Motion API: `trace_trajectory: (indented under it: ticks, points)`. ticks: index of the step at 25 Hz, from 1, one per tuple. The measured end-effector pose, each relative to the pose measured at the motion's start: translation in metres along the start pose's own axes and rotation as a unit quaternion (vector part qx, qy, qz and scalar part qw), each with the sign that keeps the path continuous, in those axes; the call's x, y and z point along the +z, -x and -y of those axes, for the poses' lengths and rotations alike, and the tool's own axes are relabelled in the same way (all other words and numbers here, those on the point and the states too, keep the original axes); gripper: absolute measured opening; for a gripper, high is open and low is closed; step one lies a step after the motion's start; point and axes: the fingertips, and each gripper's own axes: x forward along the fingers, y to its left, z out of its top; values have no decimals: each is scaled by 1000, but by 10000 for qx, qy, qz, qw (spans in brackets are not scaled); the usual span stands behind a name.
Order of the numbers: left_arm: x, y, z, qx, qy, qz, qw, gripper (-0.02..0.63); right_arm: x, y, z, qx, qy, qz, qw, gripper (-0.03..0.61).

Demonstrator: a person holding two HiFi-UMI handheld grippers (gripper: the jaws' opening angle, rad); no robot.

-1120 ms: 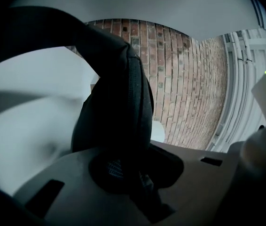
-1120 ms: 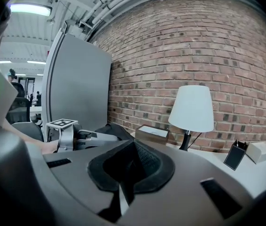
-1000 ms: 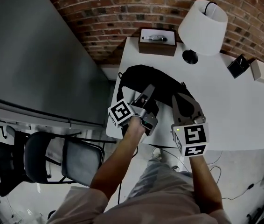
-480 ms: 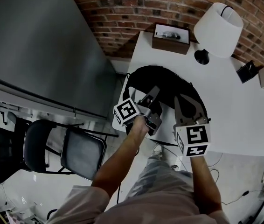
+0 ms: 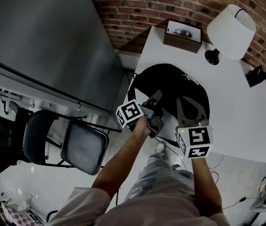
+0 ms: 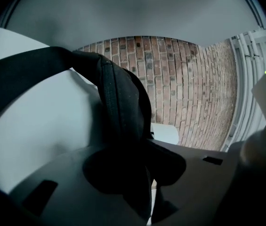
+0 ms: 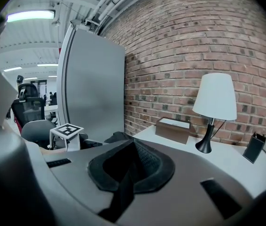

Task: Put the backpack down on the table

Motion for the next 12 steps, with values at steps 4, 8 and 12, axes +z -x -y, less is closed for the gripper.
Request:
trace_trajectory:
  ticks: [4, 8, 12]
  points:
    - [-2, 10, -8, 67, -10, 35, 10000, 98, -7, -1, -11, 116, 1, -72, 9999, 0]
    - [-4, 20, -15, 55, -5, 61, 10000, 104, -14, -1, -18, 237, 5, -156, 9996, 0]
    - [-5, 32, -20, 69, -81, 148, 9998, 106, -21, -1, -24, 378, 13, -214, 9991, 0]
